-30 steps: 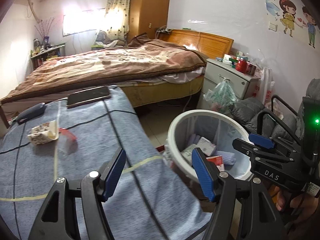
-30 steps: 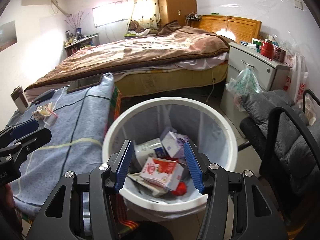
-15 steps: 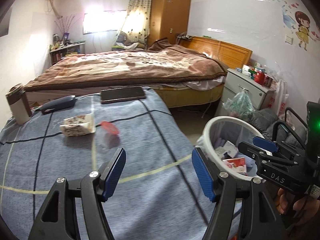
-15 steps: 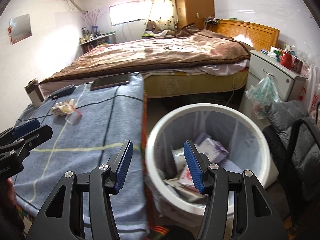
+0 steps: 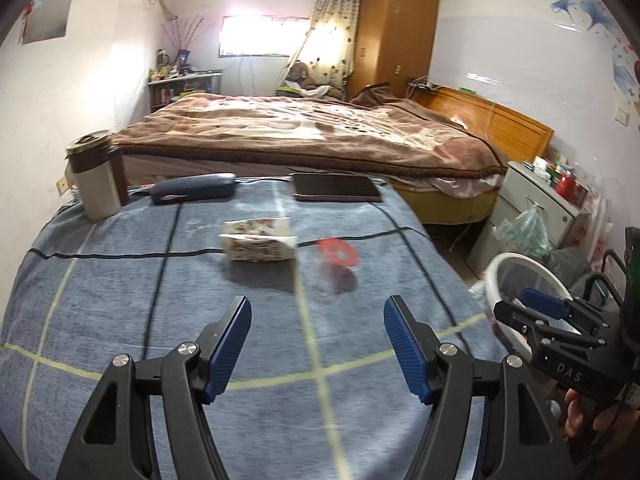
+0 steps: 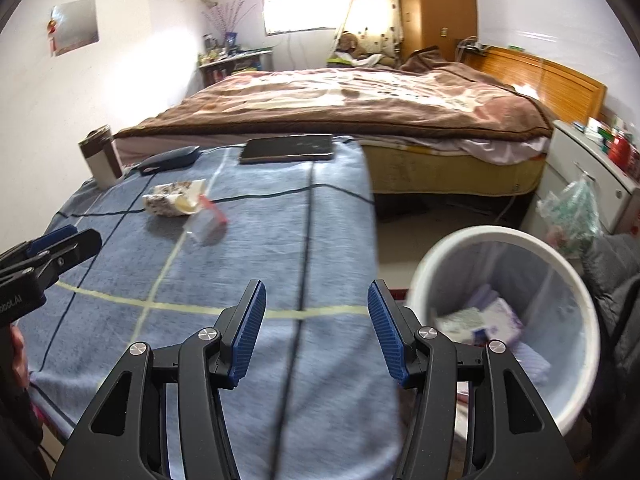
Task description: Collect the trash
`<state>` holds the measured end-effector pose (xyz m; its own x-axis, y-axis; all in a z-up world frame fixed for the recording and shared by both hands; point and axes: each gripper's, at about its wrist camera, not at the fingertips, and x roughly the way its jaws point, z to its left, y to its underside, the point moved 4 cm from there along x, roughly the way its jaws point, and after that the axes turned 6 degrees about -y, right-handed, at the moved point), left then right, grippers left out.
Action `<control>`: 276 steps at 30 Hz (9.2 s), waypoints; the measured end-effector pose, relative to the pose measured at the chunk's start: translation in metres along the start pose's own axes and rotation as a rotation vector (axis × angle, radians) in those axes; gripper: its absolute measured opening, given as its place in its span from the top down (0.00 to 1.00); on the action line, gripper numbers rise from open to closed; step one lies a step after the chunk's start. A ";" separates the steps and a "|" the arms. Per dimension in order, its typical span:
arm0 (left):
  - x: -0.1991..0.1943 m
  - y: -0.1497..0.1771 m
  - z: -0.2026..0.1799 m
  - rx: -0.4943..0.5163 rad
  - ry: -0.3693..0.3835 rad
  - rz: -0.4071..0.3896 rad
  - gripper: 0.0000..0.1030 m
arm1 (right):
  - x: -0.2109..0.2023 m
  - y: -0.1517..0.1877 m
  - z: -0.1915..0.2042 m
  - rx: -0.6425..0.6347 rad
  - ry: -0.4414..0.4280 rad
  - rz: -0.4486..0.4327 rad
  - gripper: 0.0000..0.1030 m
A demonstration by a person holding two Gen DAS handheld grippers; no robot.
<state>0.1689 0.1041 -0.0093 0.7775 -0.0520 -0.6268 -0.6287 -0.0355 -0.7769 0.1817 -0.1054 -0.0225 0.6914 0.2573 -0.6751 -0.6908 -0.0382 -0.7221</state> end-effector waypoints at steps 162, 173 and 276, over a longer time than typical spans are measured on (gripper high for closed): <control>0.009 -0.019 -0.106 0.198 0.193 0.047 0.53 | -0.025 -0.002 -0.053 0.139 -0.029 -0.041 0.69; -0.006 -0.010 -0.160 0.247 0.245 0.022 0.53 | -0.061 0.013 -0.095 0.179 0.035 -0.083 0.69; -0.066 0.072 -0.201 0.175 0.083 -0.088 0.32 | -0.128 0.084 -0.092 0.236 0.216 -0.219 0.62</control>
<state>0.0685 -0.0955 -0.0120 0.8206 -0.1383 -0.5545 -0.5400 0.1299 -0.8315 0.0539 -0.2304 -0.0106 0.8391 0.0250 -0.5434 -0.5344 0.2244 -0.8149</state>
